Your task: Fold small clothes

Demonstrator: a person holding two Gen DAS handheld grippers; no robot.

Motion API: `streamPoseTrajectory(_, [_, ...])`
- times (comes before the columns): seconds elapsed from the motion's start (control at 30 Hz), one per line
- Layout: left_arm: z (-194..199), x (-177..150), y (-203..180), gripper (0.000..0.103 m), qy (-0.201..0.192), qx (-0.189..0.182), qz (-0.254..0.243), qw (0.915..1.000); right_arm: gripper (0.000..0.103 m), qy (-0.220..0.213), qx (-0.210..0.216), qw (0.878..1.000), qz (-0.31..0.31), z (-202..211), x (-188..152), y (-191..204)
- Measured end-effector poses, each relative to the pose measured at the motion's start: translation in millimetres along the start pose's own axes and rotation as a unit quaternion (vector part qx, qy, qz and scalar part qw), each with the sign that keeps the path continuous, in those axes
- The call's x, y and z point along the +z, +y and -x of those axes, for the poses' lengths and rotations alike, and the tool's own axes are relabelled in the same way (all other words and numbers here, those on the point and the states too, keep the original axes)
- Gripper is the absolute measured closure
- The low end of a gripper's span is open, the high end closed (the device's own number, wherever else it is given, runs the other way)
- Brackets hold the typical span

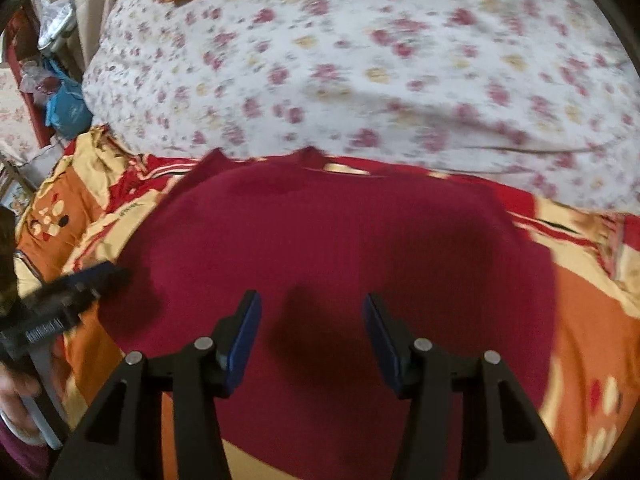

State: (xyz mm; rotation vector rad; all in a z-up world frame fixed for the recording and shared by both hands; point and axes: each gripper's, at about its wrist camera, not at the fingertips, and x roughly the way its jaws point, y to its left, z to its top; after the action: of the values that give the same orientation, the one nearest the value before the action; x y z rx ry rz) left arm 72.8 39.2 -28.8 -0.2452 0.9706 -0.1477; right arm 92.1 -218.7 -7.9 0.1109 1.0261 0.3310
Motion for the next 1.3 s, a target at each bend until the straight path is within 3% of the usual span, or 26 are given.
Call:
streamPoseTrajectory(0.2, [-15.1, -7.8, 15.5, 0.044, 0.006, -0.024, 0.025, 0.9994, 0.047, -0.009, 0.042, 0.998, 0.05, -30.0, 42.4, 56.5])
streamPoseTrajectory(0.53, [-19.8, -0.6, 22.4, 0.044, 0.011, -0.047, 0.041, 0.998, 0.054, 0.044, -0.031, 0.994, 0.097, -133.8, 80.7, 94.9])
streamPoseTrajectory(0.67, [-23.0, 2.4, 24.0, 0.043, 0.01, -0.051, 0.041, 0.9978, 0.053, 0.039, -0.034, 0.996, 0.074, -151.2, 85.5, 90.5])
streamPoseTrajectory(0.87, [-22.5, 3.4, 21.5, 0.043, 0.007, -0.046, 0.034, 0.9983, 0.053, 0.018, 0.004, 0.999, 0.035, -115.6, 68.1, 63.6])
streamPoseTrajectory(1.07, [-16.1, 13.6, 13.1, 0.043, -0.001, -0.034, 0.018, 0.9992, 0.052, 0.01, 0.018, 0.999, 0.043, -51.2, 13.3, 28.5])
streamPoseTrajectory(1.3, [-34.0, 56.7, 4.0, 0.046, -0.007, -0.027, -0.006, 0.9996, 0.038, 0.0, 0.044, 0.999, 0.021, 6.2, -41.6, -5.3])
